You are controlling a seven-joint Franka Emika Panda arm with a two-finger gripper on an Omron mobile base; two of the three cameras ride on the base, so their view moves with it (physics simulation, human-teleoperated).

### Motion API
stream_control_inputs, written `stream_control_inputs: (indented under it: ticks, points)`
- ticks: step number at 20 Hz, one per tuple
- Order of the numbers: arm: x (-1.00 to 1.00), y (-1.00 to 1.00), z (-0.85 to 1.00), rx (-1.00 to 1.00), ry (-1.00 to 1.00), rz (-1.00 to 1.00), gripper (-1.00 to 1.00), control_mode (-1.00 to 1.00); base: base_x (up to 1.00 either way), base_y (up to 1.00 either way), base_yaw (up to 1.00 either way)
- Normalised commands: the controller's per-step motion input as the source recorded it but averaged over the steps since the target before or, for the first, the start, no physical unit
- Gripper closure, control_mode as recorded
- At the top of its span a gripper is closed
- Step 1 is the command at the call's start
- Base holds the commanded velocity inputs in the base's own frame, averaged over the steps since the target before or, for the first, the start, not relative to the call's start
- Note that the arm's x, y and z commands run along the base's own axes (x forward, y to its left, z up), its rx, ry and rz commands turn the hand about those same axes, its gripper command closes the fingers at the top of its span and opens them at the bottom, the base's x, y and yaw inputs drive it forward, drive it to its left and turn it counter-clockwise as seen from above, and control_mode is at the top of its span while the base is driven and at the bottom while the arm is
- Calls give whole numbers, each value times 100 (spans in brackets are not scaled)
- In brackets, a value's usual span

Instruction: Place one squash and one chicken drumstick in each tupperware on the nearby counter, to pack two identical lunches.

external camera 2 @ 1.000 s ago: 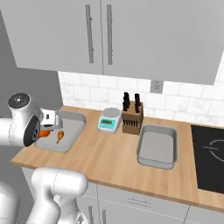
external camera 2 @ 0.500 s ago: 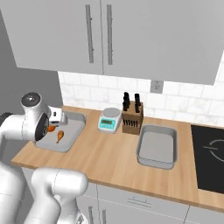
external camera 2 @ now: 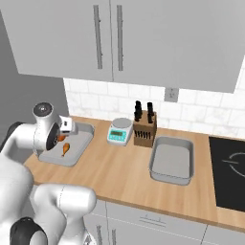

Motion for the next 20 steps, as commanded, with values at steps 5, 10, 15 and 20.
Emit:
stream_control_inputs:
  ticks: [5,10,15,20]
  points:
    - [43,9,-37,0,0,0,100,-100,0,0,0]
    - [43,13,-31,0,0,0,100,-100,0,0,0]
    - [40,11,-14,0,0,0,100,-100,0,0,0]
    - [40,5,-19,0,0,0,100,-100,0,0,0]
